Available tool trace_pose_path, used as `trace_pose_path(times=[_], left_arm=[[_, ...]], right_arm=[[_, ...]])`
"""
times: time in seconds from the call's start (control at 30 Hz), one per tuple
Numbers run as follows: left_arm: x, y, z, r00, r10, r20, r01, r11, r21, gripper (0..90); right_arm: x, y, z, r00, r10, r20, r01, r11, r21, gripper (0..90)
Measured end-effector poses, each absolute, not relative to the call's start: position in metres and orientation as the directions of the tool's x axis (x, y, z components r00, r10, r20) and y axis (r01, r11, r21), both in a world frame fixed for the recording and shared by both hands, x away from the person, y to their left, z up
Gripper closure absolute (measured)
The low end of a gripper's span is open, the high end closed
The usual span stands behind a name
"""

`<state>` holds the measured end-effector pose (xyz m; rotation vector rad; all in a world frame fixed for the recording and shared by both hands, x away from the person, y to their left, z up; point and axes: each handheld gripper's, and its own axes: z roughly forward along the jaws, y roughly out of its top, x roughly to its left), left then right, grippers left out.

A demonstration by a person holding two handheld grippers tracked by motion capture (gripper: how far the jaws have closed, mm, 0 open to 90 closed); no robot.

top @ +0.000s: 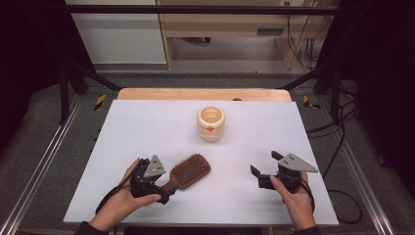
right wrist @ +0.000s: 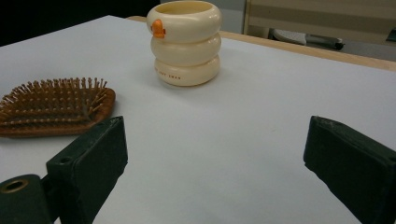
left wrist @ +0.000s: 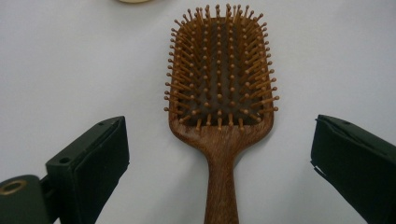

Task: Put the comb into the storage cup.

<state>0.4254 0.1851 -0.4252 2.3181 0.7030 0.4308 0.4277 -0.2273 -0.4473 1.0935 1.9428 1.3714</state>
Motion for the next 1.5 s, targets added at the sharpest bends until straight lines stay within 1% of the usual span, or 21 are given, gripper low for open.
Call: trace_pose_path(times=[0.3, 0.6, 0.83, 1.1, 1.17, 1.3, 1.5], left_arm=[[0.426, 0.183, -0.423, 0.793, 0.593, 0.141, 0.358, -0.640, 0.680, 4.9], [0.431, 0.179, -0.426, 0.814, 0.571, 0.106, 0.388, -0.670, 0.633, 5.5], [0.437, 0.181, -0.428, 0.815, 0.575, 0.073, 0.412, -0.663, 0.626, 5.5], [0.439, 0.181, -0.430, 0.818, 0.571, 0.064, 0.422, -0.673, 0.608, 5.3], [0.440, 0.181, -0.430, 0.812, 0.579, 0.076, 0.421, -0.671, 0.610, 5.3], [0.441, 0.183, -0.430, 0.802, 0.593, 0.067, 0.435, -0.658, 0.614, 5.4], [0.442, 0.182, -0.432, 0.811, 0.582, 0.061, 0.436, -0.670, 0.601, 5.4]], right_arm=[[0.428, -0.227, -0.448, -0.542, 0.840, 0.036, 0.315, 0.164, 0.935, 6.6], [0.428, -0.227, -0.447, -0.542, 0.839, 0.043, 0.316, 0.155, 0.936, 6.5], [0.428, -0.228, -0.448, -0.533, 0.845, 0.043, 0.317, 0.152, 0.936, 6.4], [0.428, -0.226, -0.450, -0.534, 0.844, 0.046, 0.327, 0.156, 0.932, 6.3], [0.428, -0.226, -0.450, -0.533, 0.845, 0.046, 0.327, 0.155, 0.932, 6.3], [0.429, -0.226, -0.450, -0.534, 0.845, 0.045, 0.328, 0.157, 0.932, 6.3], [0.429, -0.226, -0.450, -0.534, 0.844, 0.046, 0.329, 0.158, 0.931, 6.3]])
